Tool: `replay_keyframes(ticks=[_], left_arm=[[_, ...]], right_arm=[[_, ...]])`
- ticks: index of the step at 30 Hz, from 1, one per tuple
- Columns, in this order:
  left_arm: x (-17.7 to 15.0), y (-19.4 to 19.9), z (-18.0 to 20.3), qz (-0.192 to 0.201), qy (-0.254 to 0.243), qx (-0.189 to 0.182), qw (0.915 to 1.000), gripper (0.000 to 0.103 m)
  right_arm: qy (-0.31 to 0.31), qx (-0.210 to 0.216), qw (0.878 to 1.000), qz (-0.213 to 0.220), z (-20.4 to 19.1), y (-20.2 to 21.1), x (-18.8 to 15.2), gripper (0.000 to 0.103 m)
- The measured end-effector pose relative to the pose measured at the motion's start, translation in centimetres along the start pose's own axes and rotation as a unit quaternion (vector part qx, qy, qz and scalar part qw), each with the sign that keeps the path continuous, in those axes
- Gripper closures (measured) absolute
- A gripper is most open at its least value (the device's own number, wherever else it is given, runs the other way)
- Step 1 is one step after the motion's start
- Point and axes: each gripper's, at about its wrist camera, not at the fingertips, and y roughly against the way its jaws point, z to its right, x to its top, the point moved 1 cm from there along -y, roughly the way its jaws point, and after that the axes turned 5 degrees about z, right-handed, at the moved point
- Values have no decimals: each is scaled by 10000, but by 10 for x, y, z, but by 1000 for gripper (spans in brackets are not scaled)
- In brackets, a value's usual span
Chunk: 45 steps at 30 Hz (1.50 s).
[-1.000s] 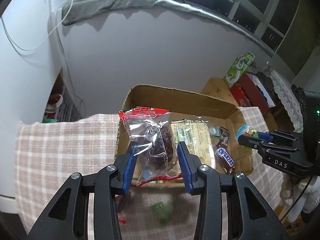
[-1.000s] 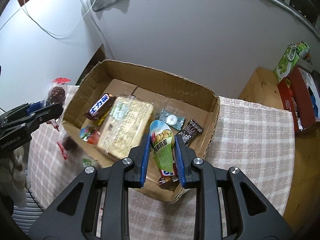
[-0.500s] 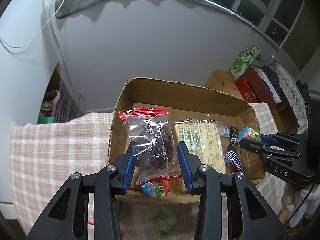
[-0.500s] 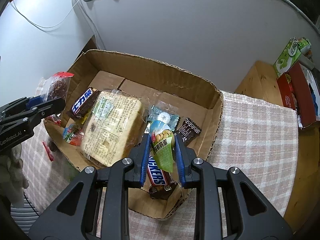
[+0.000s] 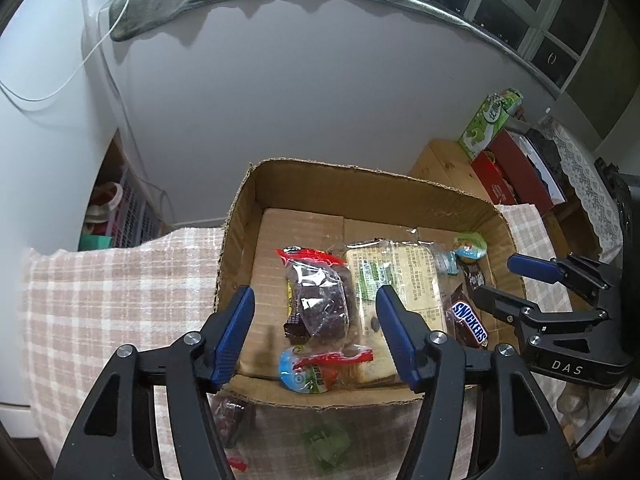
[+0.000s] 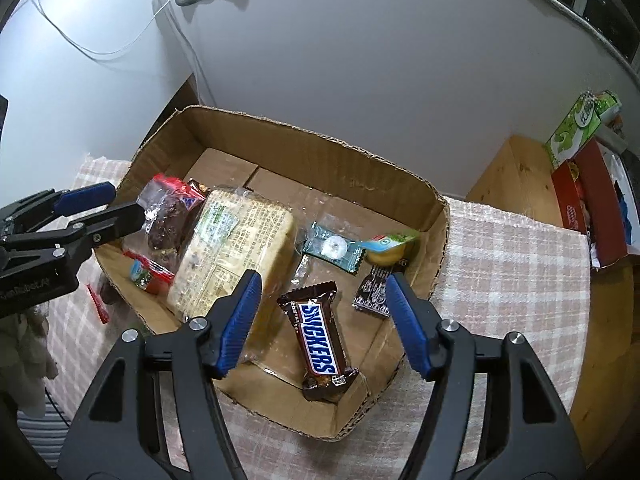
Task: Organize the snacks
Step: 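Carry the bagged snack and green candy into the box and release both, then move both tools back toward the remaining candies on the table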
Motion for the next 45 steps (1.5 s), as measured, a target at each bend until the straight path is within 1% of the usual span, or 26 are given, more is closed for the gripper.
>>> replay_keyframes(ticks=[4,6,8,15,19,23,29,34,40,45], left_arm=[[0,4,2,55,-51,20,10000,40],[1,6,3,74,-65,25,9999,40],[1,8,3,99,-69,26,9999,40],[0,23,5,237,-116,45,9996,40],[-2,34,4,336,-178,141,9992,40],[-8,47,5,429,-188,161,9988,40],[-23,59,-2,431,-117,167,9989,40],[-38,72,-17,442,45,183,9988,40],[-60,87,-44,442,364,179,9982,40],[-85,94,-68,327,634,296,9970,40]], right_arm=[[1,-2,10000,6,-1,2,0,35],[5,5,10000,22,0,5,-1,31],[18,-9,10000,54,-2,7,-1,29],[36,19,9999,143,-6,22,-4,29],[10,66,9997,229,-9,33,-8,29],[-49,126,9995,299,-11,43,-15,29],[-89,198,9993,319,-16,55,-30,29],[-95,260,9992,305,-21,64,-45,29],[-104,331,9990,270,-29,73,-64,29],[-19,438,9989,180,-40,75,-81,29]])
